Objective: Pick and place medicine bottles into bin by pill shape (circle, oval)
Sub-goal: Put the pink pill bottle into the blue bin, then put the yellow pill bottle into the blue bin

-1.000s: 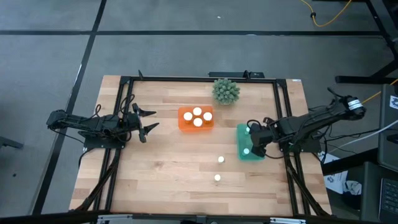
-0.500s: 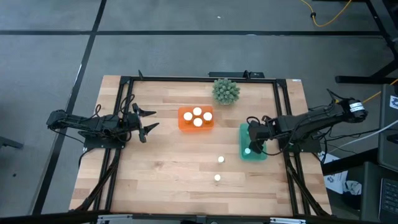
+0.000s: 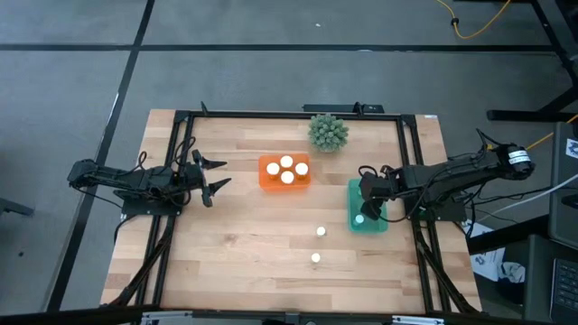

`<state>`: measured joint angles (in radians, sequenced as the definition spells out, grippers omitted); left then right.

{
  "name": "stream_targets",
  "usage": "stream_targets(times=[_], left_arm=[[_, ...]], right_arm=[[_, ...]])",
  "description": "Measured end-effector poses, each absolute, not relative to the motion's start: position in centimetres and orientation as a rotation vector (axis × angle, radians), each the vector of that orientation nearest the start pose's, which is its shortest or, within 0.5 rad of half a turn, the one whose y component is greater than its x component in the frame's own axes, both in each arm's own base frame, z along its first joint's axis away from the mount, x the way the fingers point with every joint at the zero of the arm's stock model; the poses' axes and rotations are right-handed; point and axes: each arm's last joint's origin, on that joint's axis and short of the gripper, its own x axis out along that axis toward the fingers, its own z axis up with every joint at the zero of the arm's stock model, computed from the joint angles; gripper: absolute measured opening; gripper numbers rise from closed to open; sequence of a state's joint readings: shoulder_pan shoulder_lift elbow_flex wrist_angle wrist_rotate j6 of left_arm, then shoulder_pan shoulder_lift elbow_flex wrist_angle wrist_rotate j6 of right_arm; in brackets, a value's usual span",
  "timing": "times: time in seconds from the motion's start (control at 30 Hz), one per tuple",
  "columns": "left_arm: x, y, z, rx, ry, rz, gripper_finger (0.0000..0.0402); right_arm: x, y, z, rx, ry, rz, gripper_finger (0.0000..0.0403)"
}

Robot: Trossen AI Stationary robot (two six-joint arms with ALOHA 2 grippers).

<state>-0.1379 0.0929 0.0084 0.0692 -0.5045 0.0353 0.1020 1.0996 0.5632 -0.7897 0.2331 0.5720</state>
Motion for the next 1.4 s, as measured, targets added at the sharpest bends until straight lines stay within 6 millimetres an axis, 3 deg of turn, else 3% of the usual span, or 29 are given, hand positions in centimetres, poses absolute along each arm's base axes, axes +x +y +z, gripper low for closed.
stream_targets(times=[0.27,0.5,0.8,0.93,1.07,1.2,1.4], left_arm=[[10.0,0.0,16.6,0.04,0.021,0.366,0.0257],[10.0,0.0,16.6,0.04,0.021,0.366,0.0257],[10.0,0.0,16.6,0.04,0.021,0.366,0.0257],[10.0,0.0,16.6,0.04,0.021,0.367,0.0257],[10.0,0.0,16.6,0.04,0.021,0.366,0.0257],[10.0,0.0,16.6,0.04,0.021,0.366,0.0257],[10.0,0.0,16.6,0.04,0.021,0.366,0.0257]], right_arm=[[16.5,1.0,17.2,0.268,1.225,-0.476,0.0192],[16.6,1.1,17.5,0.272,1.228,-0.462,0.0214],[17.3,1.2,21.5,0.279,1.239,-0.467,0.0215],[18.1,1.4,23.7,0.316,1.161,-0.454,0.0216],[19.8,2.5,25.4,0.307,0.991,-0.328,0.0216],[21.5,4.3,26.3,0.288,0.822,-0.079,0.0216],[22.8,7.3,26.0,0.304,0.779,0.133,0.0216]])
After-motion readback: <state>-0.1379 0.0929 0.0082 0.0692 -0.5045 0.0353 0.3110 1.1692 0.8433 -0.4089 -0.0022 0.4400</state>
